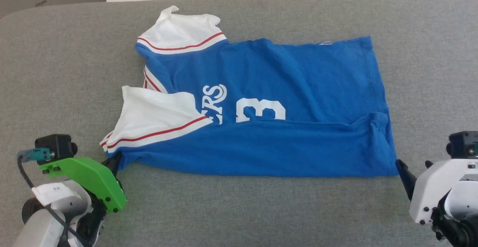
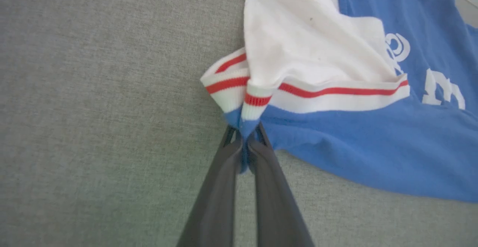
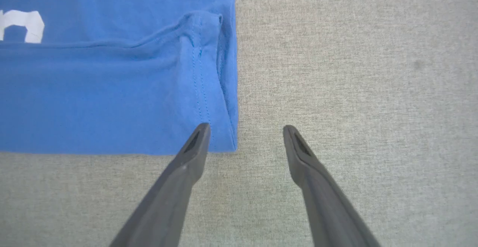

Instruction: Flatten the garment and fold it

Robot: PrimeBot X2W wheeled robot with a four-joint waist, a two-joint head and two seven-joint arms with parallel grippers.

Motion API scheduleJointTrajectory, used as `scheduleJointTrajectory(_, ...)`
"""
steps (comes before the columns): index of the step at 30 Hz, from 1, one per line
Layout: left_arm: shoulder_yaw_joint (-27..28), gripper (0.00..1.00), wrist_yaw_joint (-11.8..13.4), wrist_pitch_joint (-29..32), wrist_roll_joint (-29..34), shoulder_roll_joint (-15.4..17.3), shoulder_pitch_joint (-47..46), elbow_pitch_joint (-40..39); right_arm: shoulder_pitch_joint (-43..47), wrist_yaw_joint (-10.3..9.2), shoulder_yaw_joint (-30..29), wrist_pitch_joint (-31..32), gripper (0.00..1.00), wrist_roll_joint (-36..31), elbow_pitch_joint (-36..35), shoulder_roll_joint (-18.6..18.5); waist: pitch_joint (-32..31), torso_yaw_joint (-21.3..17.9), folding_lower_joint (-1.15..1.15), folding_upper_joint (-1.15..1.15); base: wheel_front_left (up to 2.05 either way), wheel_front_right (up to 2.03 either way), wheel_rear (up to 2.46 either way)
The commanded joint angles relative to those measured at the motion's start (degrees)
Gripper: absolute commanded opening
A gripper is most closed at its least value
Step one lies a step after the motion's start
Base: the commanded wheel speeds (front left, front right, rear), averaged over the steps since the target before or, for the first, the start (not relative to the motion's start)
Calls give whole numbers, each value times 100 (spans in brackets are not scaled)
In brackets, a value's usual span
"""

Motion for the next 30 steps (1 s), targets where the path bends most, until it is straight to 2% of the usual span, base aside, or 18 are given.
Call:
scheduleJointTrajectory(1,40,0,61,-27,-3,46,127,-158,-108,-9,21,72,100,-151,89,-4,38,32,0,0,0,0,0)
scheduleJointTrajectory(6,43,0,170,-3,5,61,302,-649,-384,-9,226,191,100,-424,658,-4,151,157,0,0,0,0,0)
scheduleJointTrajectory(11,21,0,212,13,-25,22,356,-767,-558,-9,357,113,100,-499,1214,-4,219,219,0,0,0,0,0)
scheduleJointTrajectory(12,17,0,211,13,-34,13,358,-772,-582,-9,368,139,55,-498,1321,-4,221,226,0,0,0,0,0)
scheduleJointTrajectory(13,16,0,210,10,-40,6,356,-772,-610,-9,376,134,25,-471,1369,-4,220,230,0,0,0,0,0)
scheduleJointTrajectory(14,24,0,208,-7,-53,-10,356,-766,-661,-9,368,70,0,-436,1382,-4,206,230,0,0,0,0,0)
scheduleJointTrajectory(17,106,0,221,-86,-88,-32,369,-751,-748,-9,334,54,0,-325,1351,-4,114,210,0,0,0,0,0)
scheduleJointTrajectory(21,323,0,312,-215,-139,-23,454,-935,-787,-9,172,17,0,-111,942,-4,-63,209,0,0,0,0,0)
scheduleJointTrajectory(26,628,0,560,-314,-235,-28,894,-1276,-449,-9,-134,285,0,156,324,-4,-282,234,0,0,0,0,0)
scheduleJointTrajectory(30,692,0,774,-267,-232,-4,1399,-1404,-88,-9,-442,462,0,283,93,-4,-351,255,0,0,0,0,0)
